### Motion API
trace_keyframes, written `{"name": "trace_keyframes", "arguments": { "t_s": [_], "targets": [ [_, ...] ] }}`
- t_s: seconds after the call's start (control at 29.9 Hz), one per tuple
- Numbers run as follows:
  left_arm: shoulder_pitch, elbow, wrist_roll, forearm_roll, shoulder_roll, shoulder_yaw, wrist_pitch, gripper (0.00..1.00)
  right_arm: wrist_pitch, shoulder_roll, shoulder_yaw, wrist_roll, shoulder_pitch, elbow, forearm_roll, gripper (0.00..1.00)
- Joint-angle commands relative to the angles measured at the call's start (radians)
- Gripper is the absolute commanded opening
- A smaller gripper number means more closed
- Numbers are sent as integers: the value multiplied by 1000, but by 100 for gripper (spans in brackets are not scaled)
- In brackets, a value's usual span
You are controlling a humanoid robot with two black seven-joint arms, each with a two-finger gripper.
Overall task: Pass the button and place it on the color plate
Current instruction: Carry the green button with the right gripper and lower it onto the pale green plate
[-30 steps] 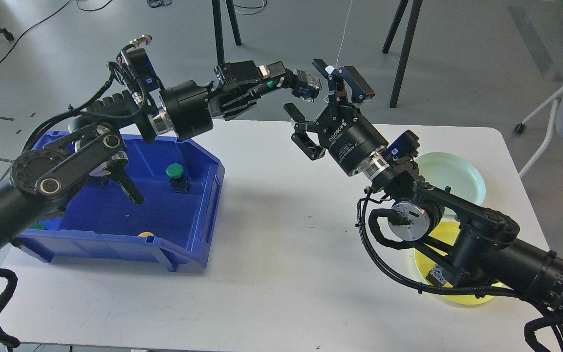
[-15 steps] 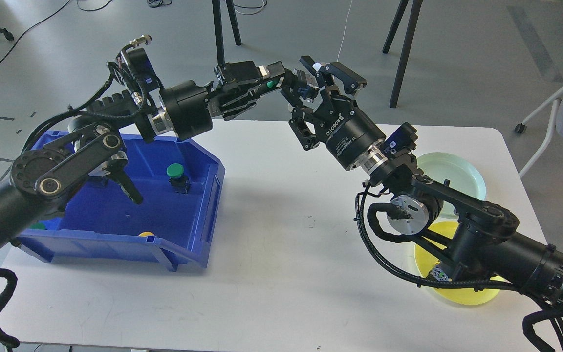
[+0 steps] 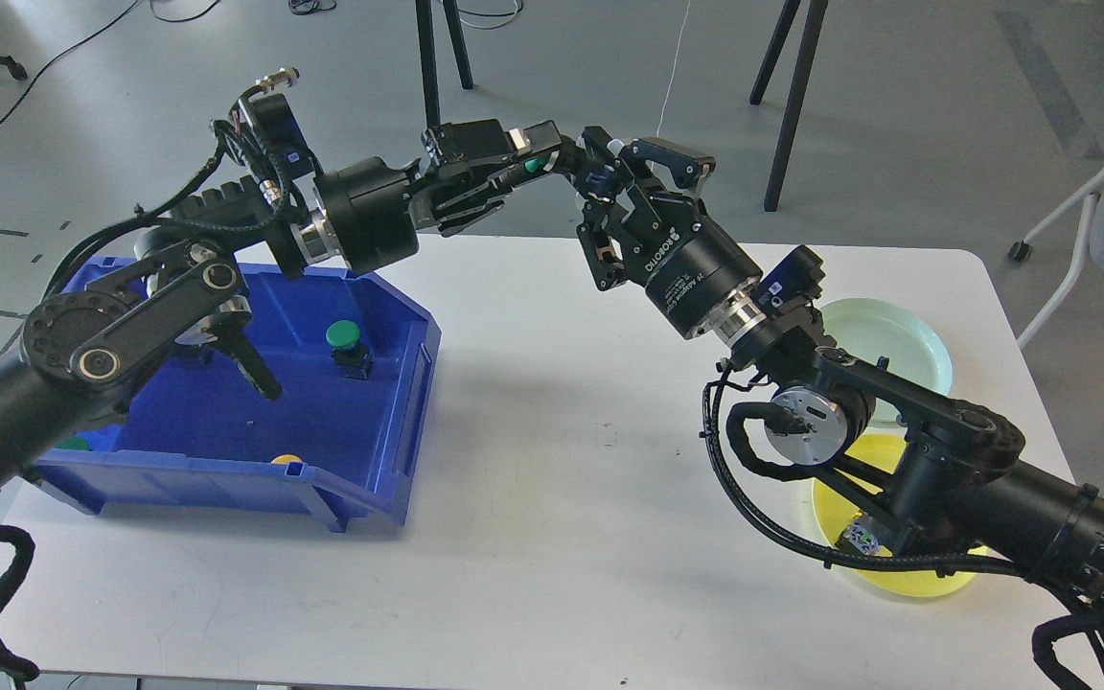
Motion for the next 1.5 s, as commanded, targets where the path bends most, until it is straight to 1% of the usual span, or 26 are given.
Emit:
{"name": "trace_keyframes", "arguments": {
  "t_s": [0.0,0.03,0.2,0.4,0.53,0.63,0.8,0.9,1.1,1.2,1.3,1.47],
  "targets": [
    [0,0,0,-9,-2,-2,0,53,-2,-4,-2,2,0,5,0,1],
    [0,2,0,-12,-2,-2,0,60,-2,-5,-2,2,0,5,0,1],
    [0,2,0,-15,-5,-4,0,70,-3,-33,4,5,-3,26,4,1],
    [2,3,0,-17,-7,-11,0,72,-5,-97,13,8,-26,57,7,1],
    [3,3,0,-17,-7,-16,0,72,-8,-163,31,11,-64,91,7,1],
    [3,3,0,-17,-8,-16,0,72,-26,-212,82,11,-119,109,7,1],
    [3,9,0,-17,-8,-16,0,73,-75,-280,223,11,-242,114,7,1],
    [2,9,0,-15,-8,-16,0,73,-140,-301,287,9,-304,109,4,1],
    [2,11,0,-13,-13,-16,0,73,-285,-376,269,9,-331,91,-55,1],
    [2,11,0,-15,-13,-16,0,73,-361,-389,226,-4,-336,59,-166,1],
    [2,11,0,-15,-13,-16,0,73,-422,-392,162,-38,-325,17,-262,1],
    [2,11,0,-15,-13,-16,0,74,-532,-375,113,-63,-307,-119,-314,1]
  ]
}}
